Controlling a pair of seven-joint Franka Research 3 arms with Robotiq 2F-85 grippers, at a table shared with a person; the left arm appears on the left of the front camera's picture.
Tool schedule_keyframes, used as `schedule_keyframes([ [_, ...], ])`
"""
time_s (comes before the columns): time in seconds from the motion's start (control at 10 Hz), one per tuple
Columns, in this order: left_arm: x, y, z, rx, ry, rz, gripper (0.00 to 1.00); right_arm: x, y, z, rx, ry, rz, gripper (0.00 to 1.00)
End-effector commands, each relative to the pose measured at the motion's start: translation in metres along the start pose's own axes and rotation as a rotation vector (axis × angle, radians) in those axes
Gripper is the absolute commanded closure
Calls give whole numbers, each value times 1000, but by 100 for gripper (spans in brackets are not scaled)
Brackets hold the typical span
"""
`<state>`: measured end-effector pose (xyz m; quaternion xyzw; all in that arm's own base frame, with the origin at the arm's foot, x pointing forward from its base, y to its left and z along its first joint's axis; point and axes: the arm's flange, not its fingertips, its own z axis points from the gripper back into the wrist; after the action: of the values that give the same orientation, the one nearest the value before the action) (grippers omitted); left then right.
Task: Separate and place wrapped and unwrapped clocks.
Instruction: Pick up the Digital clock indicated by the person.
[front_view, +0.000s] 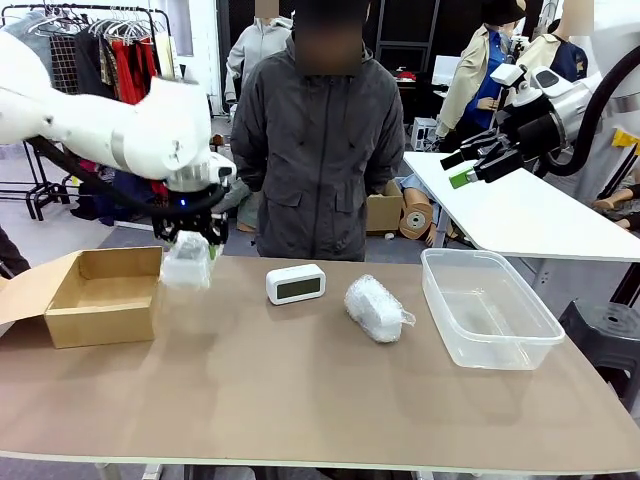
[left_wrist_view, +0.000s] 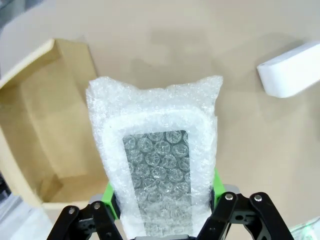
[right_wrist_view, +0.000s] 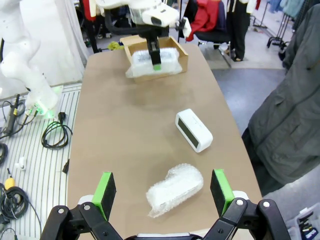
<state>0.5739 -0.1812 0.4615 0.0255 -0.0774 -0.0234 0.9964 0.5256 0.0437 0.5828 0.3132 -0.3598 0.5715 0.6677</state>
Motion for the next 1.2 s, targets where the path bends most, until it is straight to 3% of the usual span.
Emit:
schedule_keyframes([
  [0.0, 5, 17, 38, -62, -32, -1, 100, 1, 0, 1, 2, -1, 2, 0],
  [0.2, 10, 43, 77, -59, -91, 56, 100, 1, 0, 1, 2, -1, 2, 0],
  [0.6, 8, 88, 105, -53, -107, 117, 100, 1, 0, 1, 2, -1, 2, 0],
  [1.1, 13, 85, 102, -29, -110, 121, 100, 1, 0, 1, 2, -1, 2, 0],
])
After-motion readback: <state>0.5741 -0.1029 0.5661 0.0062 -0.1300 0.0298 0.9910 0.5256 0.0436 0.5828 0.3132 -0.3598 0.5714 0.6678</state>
